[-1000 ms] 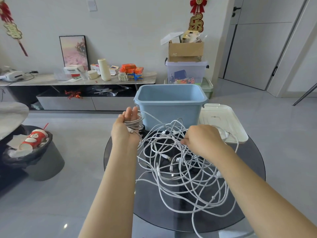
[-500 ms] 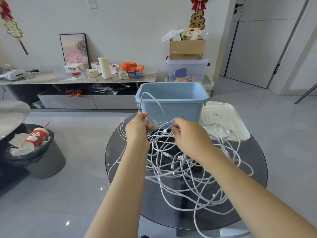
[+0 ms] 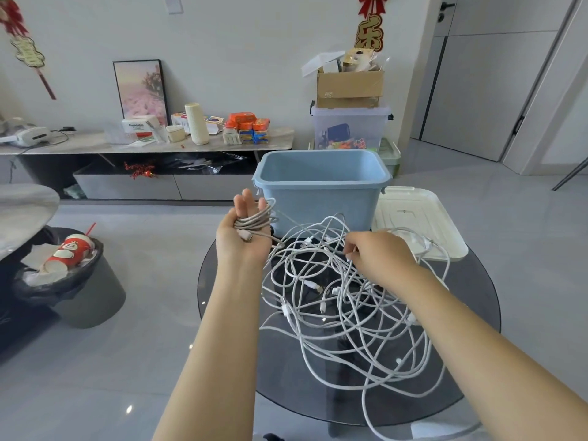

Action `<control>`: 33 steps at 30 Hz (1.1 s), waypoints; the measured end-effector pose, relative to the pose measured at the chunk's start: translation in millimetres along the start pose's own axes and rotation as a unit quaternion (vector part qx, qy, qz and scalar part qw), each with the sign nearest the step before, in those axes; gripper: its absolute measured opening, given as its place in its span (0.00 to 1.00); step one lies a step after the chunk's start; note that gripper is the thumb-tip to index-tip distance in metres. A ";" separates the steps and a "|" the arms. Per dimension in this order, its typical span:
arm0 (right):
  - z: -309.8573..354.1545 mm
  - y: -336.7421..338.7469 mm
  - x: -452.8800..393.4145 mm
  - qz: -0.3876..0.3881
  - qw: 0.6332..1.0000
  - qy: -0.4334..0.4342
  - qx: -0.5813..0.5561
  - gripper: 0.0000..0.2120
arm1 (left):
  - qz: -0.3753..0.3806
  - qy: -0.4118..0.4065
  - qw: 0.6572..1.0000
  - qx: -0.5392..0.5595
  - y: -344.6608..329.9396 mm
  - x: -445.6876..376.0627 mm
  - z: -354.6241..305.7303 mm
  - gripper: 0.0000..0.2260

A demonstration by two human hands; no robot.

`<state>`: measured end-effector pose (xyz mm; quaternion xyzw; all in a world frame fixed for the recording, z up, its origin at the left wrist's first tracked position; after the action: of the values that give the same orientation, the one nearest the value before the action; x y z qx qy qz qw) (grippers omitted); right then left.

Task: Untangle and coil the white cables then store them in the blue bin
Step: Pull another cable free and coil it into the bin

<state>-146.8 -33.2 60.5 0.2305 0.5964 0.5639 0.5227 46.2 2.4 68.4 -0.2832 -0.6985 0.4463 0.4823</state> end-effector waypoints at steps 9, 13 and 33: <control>35.3 43.4 11.2 -0.004 0.994 0.107 -0.026 0.09 | 0.076 -0.232 0.898 -0.366 2.8 -11.5 4.4 0.09; 36.5 63.0 11.7 -0.040 0.991 0.097 -0.084 0.09 | 0.145 -0.252 0.776 -0.560 4.5 -5.9 16.7 0.19; -12.4 15.4 -8.9 -0.022 0.883 -0.111 -0.456 0.12 | 0.322 0.205 0.833 -0.400 2.2 36.7 68.5 0.20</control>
<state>-159.5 -42.3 75.5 0.0149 0.2164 0.7323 0.6455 -31.2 9.7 72.5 -0.7456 -0.5705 0.1894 0.2877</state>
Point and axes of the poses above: each hand's wrist, its own x-axis away from the middle knuckle, its own y-axis out of the back of the hand, z = x × y, the point moved 5 cm from there along -x, towards the middle knuckle, and after that the axes turned 13 degrees about -z, right-handed, at the moved point
